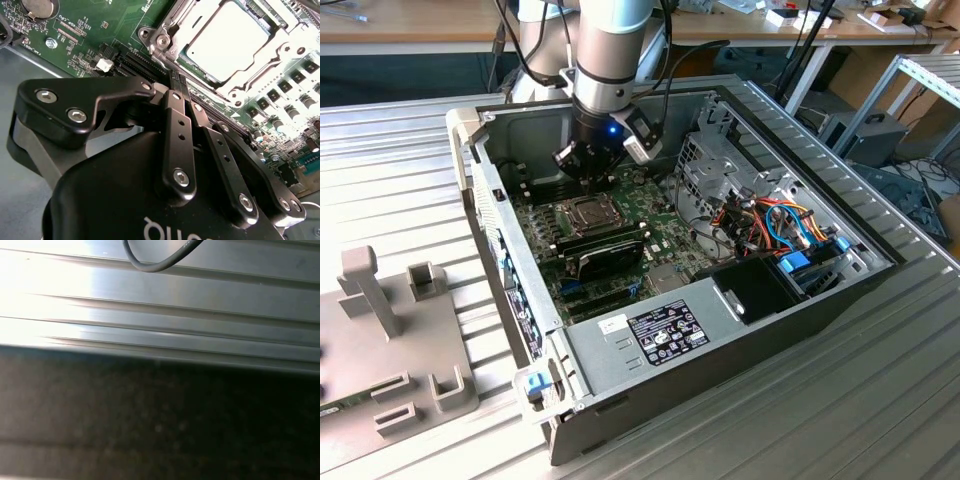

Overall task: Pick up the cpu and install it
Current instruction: 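Install the first cpu locking lever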

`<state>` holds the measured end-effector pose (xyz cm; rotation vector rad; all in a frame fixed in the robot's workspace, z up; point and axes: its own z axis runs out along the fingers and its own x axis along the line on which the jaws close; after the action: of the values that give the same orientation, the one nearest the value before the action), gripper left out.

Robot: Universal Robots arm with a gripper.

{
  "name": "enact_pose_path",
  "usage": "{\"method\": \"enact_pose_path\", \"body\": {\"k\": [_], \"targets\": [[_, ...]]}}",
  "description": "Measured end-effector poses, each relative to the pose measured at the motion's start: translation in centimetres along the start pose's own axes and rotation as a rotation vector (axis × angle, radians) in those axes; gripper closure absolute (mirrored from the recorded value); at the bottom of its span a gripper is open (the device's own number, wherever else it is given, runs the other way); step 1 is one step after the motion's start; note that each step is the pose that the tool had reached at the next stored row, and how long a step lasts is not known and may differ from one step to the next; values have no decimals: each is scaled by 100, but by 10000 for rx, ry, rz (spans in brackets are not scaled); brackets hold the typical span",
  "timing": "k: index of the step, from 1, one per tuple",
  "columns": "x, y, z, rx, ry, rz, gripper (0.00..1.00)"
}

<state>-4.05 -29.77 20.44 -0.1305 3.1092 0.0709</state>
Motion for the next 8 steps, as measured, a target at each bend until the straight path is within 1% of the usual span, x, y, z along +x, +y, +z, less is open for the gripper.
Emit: {"method": "enact_pose_path", "body": {"k": [8], "targets": [[0,-1,17,0,-2,0,89]]}}
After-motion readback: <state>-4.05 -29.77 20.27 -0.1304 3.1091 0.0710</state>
